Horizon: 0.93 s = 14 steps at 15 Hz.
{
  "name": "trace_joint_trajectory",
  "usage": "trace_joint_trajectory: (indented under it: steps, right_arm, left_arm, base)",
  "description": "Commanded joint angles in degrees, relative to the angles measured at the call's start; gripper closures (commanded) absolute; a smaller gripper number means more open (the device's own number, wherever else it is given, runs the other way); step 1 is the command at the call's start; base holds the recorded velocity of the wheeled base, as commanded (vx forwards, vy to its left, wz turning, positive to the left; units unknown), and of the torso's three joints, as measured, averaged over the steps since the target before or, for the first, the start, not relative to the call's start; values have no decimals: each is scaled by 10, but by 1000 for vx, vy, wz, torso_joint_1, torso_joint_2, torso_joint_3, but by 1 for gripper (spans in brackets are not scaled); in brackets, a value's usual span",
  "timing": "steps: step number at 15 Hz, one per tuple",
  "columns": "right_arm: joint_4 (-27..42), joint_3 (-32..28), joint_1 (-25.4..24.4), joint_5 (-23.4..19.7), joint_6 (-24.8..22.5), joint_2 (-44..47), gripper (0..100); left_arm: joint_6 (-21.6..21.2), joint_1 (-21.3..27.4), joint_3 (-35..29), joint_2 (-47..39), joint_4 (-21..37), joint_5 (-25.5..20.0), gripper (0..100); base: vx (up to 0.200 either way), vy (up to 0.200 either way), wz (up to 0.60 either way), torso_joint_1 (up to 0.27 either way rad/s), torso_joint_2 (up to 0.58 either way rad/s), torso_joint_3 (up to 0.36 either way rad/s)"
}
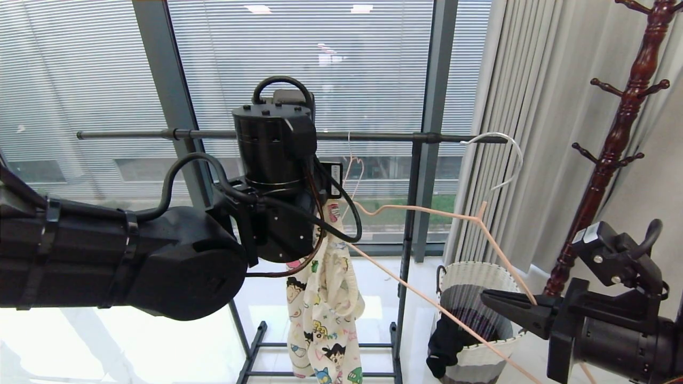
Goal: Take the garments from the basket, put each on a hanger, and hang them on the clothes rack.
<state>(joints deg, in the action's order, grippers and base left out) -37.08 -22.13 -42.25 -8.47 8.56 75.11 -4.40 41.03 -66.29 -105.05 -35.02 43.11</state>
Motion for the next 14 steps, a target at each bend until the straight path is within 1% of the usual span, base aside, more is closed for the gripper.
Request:
trace_joint_trajectory:
  steps: [1,4,6,8,10,11,13,14]
  right_arm:
    - [0,-10,0,7,5,21,100]
    - [0,-62,0,9,20,68,100]
    - [-1,-85,-1,9,20,90,100]
    - [-2,-96,-9,9,22,108,100]
    - [-19,-95,-13,10,23,121,100]
    - [-53,-99,-22,37,41,157,100]
    - [-95,-112,-51,95,87,202,100]
    - [-111,-123,-64,115,102,217,100]
  left_arm:
    - [0,-8,-19,-12,0,8,100]
    - [0,4,-17,-17,0,8,100]
    - [0,4,-21,-23,0,8,100]
    - [11,4,-30,-31,0,8,100]
    - [15,4,-39,-34,0,9,100]
    - [16,11,-45,-35,0,9,100]
    - [18,13,-46,-33,0,9,100]
    - [18,15,-46,-33,0,9,100]
  base:
    - [0,0,0,0,0,0]
    - [0,0,0,0,0,0]
    - [0,0,0,0,0,0]
    - [0,0,0,0,0,0]
    - [0,0,0,0,0,0]
    - [0,0,0,0,0,0]
    - [0,0,0,0,0,0]
    - [0,0,0,0,0,0]
